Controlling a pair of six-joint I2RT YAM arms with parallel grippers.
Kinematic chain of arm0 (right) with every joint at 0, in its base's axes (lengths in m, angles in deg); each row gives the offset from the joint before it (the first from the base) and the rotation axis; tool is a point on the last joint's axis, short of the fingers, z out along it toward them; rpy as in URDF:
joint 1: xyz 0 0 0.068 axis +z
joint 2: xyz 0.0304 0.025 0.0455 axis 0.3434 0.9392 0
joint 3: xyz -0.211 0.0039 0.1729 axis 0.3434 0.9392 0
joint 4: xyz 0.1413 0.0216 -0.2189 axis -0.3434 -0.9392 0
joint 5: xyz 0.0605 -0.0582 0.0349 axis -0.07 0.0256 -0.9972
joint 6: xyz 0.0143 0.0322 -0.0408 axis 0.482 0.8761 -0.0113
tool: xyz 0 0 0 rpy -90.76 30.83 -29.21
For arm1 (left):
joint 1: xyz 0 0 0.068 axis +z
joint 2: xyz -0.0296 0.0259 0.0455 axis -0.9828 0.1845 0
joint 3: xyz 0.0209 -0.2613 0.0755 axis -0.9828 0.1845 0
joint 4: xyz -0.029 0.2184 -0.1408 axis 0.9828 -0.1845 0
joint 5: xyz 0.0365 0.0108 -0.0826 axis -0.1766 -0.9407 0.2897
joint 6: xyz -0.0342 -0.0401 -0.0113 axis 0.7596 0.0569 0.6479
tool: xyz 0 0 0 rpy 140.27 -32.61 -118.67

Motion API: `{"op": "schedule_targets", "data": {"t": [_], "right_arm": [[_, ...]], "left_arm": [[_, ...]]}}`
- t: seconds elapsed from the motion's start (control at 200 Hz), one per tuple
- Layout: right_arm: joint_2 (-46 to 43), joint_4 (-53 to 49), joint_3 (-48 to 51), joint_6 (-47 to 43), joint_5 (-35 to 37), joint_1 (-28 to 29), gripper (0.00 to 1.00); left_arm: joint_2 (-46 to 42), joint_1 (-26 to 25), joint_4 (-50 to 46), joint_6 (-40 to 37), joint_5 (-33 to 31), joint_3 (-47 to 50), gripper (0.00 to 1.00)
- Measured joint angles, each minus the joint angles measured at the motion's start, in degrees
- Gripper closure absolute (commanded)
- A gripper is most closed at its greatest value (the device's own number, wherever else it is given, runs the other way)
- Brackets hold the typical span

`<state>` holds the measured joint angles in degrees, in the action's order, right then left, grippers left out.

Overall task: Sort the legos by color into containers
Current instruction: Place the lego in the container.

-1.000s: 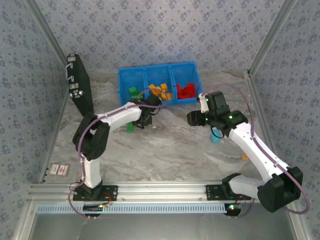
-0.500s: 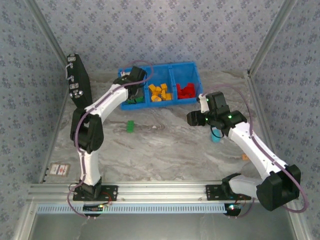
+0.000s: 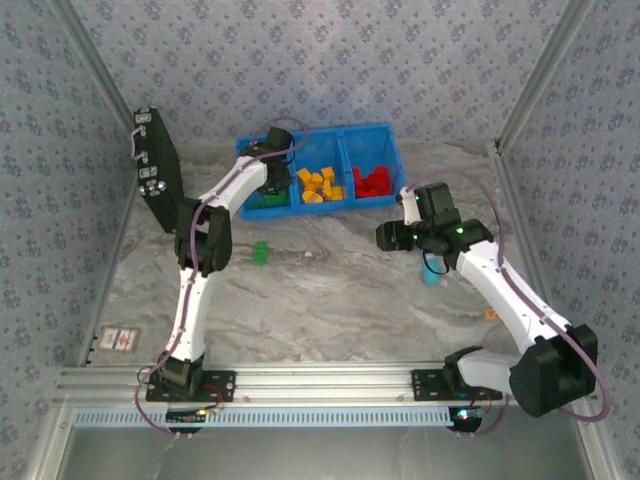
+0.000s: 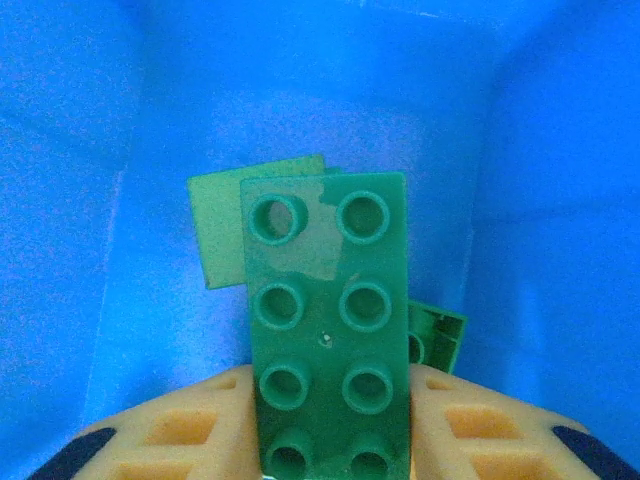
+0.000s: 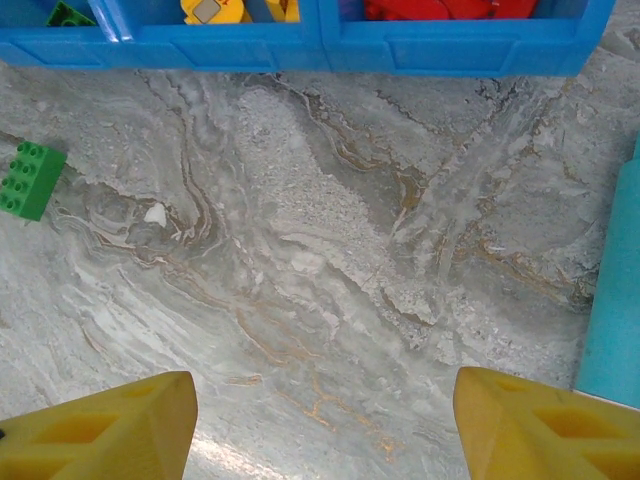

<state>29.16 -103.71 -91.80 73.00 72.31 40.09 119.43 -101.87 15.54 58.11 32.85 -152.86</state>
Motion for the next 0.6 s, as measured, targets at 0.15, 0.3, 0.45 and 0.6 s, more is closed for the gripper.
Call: {"op": "schedule_targets", "data": {"t": [0.15,0.3,0.45,0.6], "right_arm": [[2.03,0.00,0.00,-0.02,-0.55,-0.68,0.30],[2.27,0.00,0.00,-0.13,-0.59,-0.81,0.30],[1.27,0.00,0.00,-0.15,-0.96,-0.81,0.30],[-1.99,0.28,0.31,-0.13,-0.98,-0.79,0.29]], "left_arm": [[-0.02,0.04,-0.33,-0.31,0.17,0.00,0.60],[-1.33,0.00,-0.15,-0.52,0.22,1.42,0.59],[-5.70,-0.11,-0.26,-1.16,-0.02,5.44,0.58],[-12.55,-0.50,0.09,-2.05,-0.76,8.76,0.58]]}}
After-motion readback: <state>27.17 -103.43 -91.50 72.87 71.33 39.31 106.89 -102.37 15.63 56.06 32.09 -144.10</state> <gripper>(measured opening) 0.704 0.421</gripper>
